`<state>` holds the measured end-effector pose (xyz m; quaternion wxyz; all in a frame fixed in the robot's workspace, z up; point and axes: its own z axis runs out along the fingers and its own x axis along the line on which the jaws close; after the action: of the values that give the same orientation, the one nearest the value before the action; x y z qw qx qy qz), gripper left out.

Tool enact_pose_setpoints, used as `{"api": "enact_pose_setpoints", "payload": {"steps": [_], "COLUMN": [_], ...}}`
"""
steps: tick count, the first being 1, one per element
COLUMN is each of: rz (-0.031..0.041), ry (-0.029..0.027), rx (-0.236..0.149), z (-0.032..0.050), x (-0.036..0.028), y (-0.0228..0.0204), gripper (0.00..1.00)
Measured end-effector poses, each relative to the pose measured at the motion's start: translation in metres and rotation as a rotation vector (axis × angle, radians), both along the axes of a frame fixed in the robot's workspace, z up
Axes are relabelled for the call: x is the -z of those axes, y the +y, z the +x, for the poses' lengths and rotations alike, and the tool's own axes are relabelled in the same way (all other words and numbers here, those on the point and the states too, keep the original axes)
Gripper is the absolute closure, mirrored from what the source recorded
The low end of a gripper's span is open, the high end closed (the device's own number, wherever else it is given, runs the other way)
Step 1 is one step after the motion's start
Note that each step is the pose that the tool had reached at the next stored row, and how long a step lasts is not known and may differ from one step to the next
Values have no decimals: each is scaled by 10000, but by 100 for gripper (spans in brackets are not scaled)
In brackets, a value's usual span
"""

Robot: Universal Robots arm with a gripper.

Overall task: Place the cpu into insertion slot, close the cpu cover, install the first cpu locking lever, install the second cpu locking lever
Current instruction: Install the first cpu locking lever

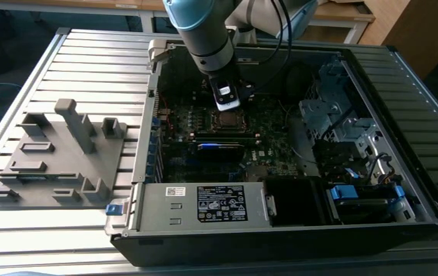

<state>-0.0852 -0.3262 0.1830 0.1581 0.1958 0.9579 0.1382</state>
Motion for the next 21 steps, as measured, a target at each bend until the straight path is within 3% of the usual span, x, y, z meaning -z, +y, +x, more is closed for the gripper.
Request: {"api": "enact_pose_setpoints", "payload": {"steps": [7, 12, 16, 19, 21], "rz": [0, 65, 71, 105, 166], "ry": [2, 1, 2, 3, 0], "rx": [0, -1, 0, 0, -1], "z": [0, 0, 0, 0, 0], "x": [3, 3, 3, 0, 0], "y": [-19, -38, -60, -64, -66], "gripper": [89, 89, 89, 89, 89]}}
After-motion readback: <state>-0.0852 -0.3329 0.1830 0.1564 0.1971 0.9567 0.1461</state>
